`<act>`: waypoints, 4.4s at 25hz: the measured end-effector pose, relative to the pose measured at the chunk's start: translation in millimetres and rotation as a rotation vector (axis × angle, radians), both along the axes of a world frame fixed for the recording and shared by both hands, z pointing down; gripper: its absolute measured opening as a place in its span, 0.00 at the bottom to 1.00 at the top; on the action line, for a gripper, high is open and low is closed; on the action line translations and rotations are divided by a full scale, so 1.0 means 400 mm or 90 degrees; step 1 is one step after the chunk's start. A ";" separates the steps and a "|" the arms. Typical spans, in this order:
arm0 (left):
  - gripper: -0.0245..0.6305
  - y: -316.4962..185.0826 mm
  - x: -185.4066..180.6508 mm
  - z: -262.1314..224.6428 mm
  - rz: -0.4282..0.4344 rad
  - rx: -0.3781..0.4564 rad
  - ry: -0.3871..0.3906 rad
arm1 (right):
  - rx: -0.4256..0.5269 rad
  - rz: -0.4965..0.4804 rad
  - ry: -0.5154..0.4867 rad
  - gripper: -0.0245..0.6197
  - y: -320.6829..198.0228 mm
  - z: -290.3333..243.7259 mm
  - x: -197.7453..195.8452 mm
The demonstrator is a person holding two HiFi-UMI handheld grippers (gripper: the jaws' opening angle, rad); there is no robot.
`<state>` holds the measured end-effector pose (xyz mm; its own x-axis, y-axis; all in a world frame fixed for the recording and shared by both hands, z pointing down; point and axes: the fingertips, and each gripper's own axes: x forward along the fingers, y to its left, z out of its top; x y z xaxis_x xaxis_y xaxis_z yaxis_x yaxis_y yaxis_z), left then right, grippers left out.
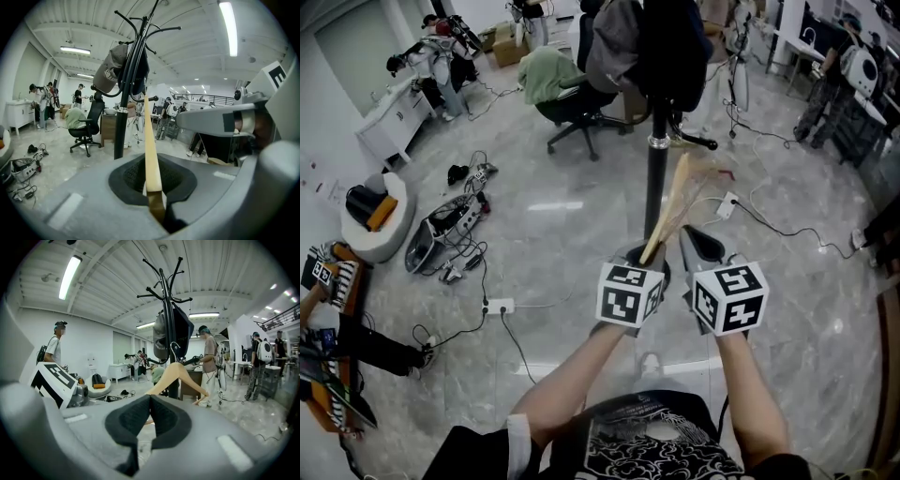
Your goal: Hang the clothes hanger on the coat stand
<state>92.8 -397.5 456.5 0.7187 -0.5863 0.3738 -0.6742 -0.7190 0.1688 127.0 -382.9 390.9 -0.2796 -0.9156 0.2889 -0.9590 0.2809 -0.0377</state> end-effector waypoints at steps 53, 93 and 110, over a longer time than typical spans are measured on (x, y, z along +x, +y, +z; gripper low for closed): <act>0.07 -0.112 0.049 0.148 -0.001 -0.055 -0.057 | -0.042 -0.018 -0.008 0.04 -0.101 0.078 0.048; 0.18 -0.047 -0.021 0.093 -0.012 -0.053 -0.004 | -0.048 -0.012 -0.020 0.04 -0.019 0.087 -0.014; 0.17 0.040 -0.095 -0.050 -0.036 0.004 0.037 | -0.039 -0.032 -0.019 0.04 0.048 0.066 -0.097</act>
<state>54.9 -381.7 436.3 0.7051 -0.6285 0.3282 -0.7027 -0.6813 0.2050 88.3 -363.8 417.2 -0.3344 -0.8808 0.3352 -0.9418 0.3254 -0.0845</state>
